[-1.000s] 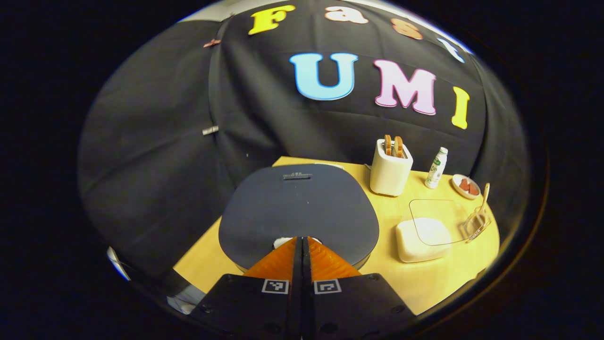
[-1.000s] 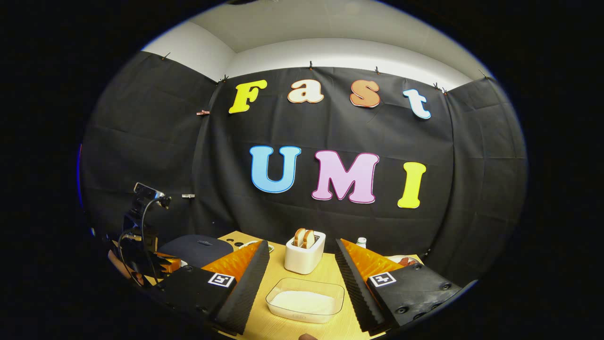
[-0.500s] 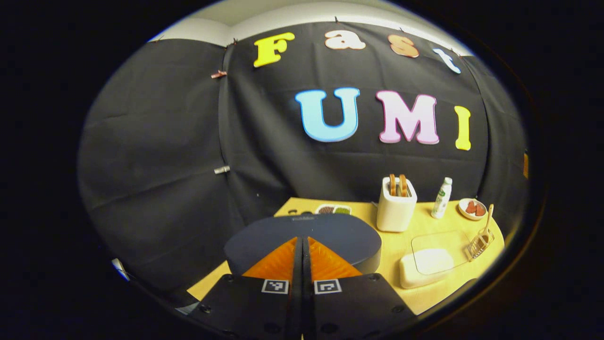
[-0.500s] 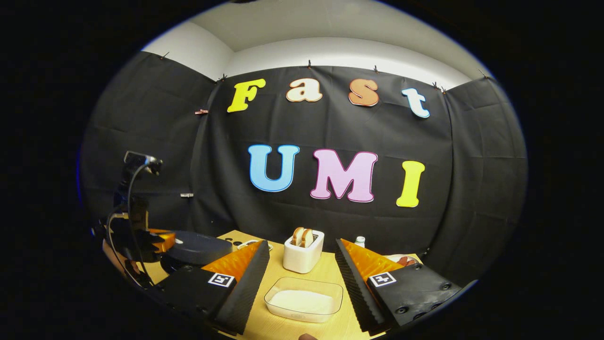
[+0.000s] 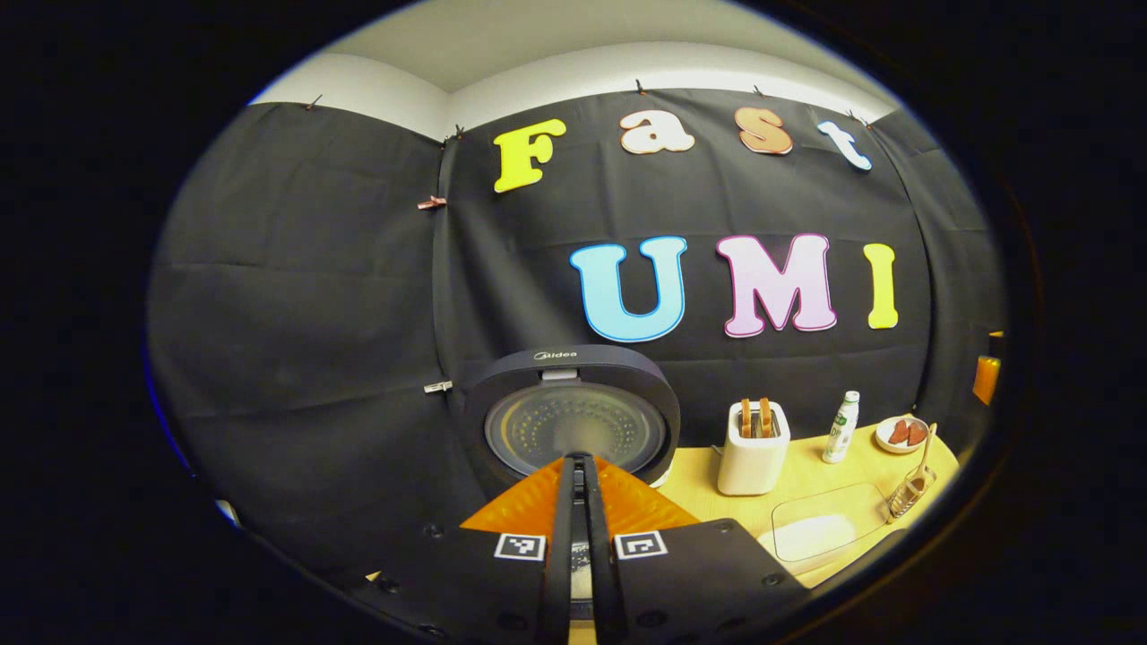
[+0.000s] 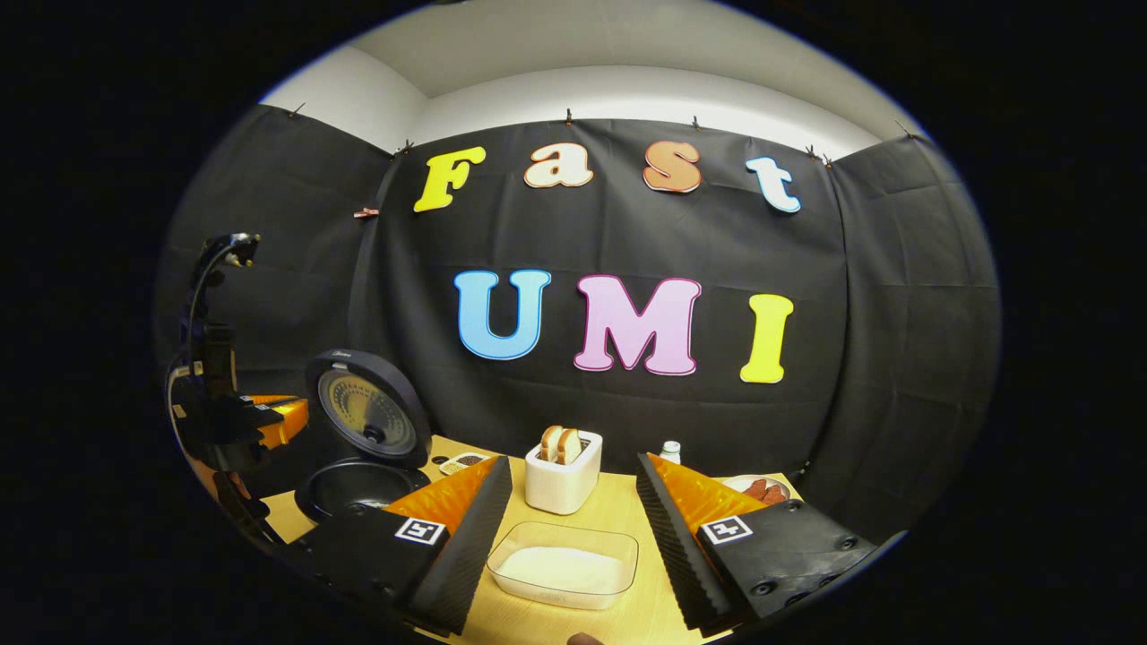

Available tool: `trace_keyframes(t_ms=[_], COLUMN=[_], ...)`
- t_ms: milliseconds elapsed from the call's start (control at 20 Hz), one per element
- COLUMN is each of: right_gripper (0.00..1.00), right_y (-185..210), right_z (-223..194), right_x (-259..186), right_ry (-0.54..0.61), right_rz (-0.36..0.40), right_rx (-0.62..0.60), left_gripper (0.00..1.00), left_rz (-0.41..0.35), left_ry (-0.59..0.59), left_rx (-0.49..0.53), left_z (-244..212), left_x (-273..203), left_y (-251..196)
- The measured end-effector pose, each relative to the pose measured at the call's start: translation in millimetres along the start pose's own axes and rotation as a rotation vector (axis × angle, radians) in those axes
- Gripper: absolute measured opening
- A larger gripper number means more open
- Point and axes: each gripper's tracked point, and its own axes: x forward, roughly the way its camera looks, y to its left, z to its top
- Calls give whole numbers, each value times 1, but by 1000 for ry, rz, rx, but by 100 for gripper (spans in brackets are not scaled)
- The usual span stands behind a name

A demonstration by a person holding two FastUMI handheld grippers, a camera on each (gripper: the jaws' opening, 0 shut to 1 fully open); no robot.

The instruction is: Close the left gripper, press the button to open the rice cooker; take a wooden spoon from the chopstick holder with the right hand, scoop a spoonful of rice and pour it into the rice cooker, then put the wooden spoon back into the chopstick holder.

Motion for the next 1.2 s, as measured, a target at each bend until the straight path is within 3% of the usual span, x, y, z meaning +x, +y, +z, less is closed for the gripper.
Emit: trace_keyframes(t_ms=[200, 550, 850, 1200], right_gripper=[88, 85, 84, 83], right_y=[-45, -157, -222, -256], right_z=[-22, -103, -168, -239], right_x=[11, 53, 105, 141], right_ry=[37, 175, 287, 412], right_rz=[-68, -202, -234, -261], right_rx=[-5, 42, 81, 162], left_gripper=[20, 79, 92, 94], left_rz=[17, 33, 59, 122], left_ry=[-28, -13, -8, 18], left_rx=[-14, -35, -36, -54], left_z=[10, 6, 7, 5], left_x=[-8, -23, -41, -58], left_y=[-6, -23, -39, -38])
